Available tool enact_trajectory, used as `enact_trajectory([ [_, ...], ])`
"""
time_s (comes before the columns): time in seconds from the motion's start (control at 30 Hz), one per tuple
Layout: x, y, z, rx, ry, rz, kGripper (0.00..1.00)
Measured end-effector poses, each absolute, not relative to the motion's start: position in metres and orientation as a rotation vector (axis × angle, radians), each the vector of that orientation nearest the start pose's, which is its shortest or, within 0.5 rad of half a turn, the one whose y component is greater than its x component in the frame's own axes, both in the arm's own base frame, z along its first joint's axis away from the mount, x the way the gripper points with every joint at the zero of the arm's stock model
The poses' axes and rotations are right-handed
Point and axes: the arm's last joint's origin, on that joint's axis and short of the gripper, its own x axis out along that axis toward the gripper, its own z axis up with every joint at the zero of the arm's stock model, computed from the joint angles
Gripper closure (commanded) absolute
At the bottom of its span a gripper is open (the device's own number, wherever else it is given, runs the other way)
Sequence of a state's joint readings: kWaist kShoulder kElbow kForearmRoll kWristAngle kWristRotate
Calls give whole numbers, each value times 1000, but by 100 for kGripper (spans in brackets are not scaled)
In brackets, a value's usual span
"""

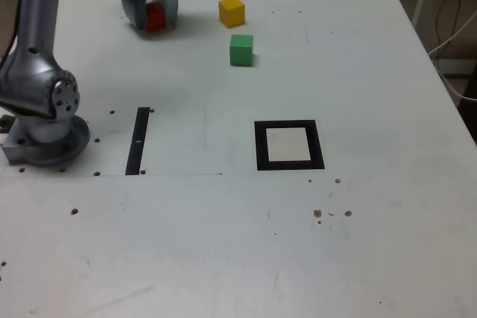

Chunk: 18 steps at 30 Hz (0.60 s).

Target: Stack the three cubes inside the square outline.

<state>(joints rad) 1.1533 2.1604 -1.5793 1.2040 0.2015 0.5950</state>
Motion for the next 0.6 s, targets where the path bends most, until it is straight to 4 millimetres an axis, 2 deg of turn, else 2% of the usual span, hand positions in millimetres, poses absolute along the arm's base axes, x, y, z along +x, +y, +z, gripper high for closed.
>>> enact_trajectory([
  [0.13, 147, 352, 210, -461, 1817, 403, 69],
  [0.4, 158, 338, 228, -420, 1787, 383, 69],
  [0.6, 178, 310, 252, -344, 1740, 338, 69],
])
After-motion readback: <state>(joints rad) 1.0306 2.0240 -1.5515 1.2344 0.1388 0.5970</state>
